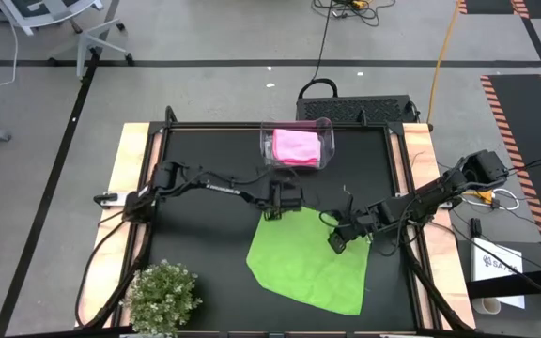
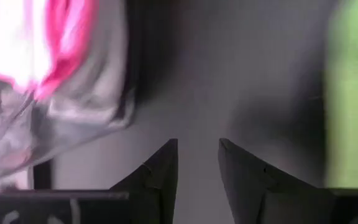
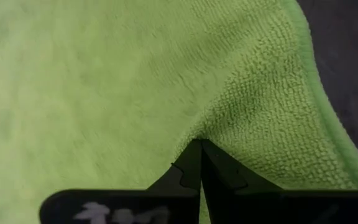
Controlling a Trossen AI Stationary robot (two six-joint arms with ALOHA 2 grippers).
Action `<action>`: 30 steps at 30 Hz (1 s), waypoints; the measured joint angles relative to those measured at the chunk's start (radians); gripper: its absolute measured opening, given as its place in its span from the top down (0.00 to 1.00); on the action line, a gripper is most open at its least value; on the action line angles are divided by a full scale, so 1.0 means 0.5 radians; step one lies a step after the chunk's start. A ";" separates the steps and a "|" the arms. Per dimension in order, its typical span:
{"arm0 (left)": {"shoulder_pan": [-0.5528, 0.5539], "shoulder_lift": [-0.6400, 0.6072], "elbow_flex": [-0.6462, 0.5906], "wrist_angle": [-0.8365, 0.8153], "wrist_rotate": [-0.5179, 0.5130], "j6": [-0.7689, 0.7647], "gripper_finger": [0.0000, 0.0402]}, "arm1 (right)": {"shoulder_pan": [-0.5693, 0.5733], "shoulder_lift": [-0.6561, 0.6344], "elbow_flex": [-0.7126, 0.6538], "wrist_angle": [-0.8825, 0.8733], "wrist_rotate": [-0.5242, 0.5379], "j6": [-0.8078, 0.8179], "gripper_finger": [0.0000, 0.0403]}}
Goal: Fold microfiber towels
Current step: Fold the green microfiber cloth
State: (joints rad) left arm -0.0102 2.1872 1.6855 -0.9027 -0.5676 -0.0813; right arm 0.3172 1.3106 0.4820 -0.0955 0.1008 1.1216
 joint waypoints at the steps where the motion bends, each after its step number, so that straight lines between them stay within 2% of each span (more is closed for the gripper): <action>1: 0.025 -0.010 0.000 -0.046 -0.004 -0.024 0.71 | 0.000 -0.001 0.000 -0.024 -0.003 -0.022 1.00; 3: 0.068 -0.025 0.000 -0.096 0.035 -0.077 0.71 | -0.001 -0.026 0.000 -0.137 -0.040 -0.066 1.00; 7: 0.081 -0.028 0.000 -0.129 0.306 -0.105 0.71 | -0.001 -0.132 0.007 -0.515 -0.094 -0.096 1.00; 10: 0.052 -0.032 0.001 -0.103 0.346 -0.106 0.71 | -0.002 -0.245 0.002 -0.731 -0.090 -0.116 1.00; 13: 0.026 -0.032 0.001 -0.033 0.342 -0.062 0.71 | -0.006 -0.360 -0.006 -0.803 0.015 -0.144 1.00; 15: 0.013 -0.032 0.001 0.018 0.346 -0.048 0.71 | -0.017 -0.426 -0.007 -0.783 0.071 -0.143 1.00; 21: -0.057 -0.032 0.001 0.130 0.424 -0.053 0.71 | -0.049 -0.533 -0.005 -0.677 0.060 -0.187 1.00; 30: -0.265 -0.031 0.001 0.216 0.667 -0.164 0.71 | -0.083 -0.556 -0.004 -0.486 0.070 -0.237 1.00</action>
State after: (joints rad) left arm -0.1428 2.1719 1.6859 -0.7948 -0.2340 -0.1634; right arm 0.2757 1.0323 0.4801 -0.3386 0.1360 1.0029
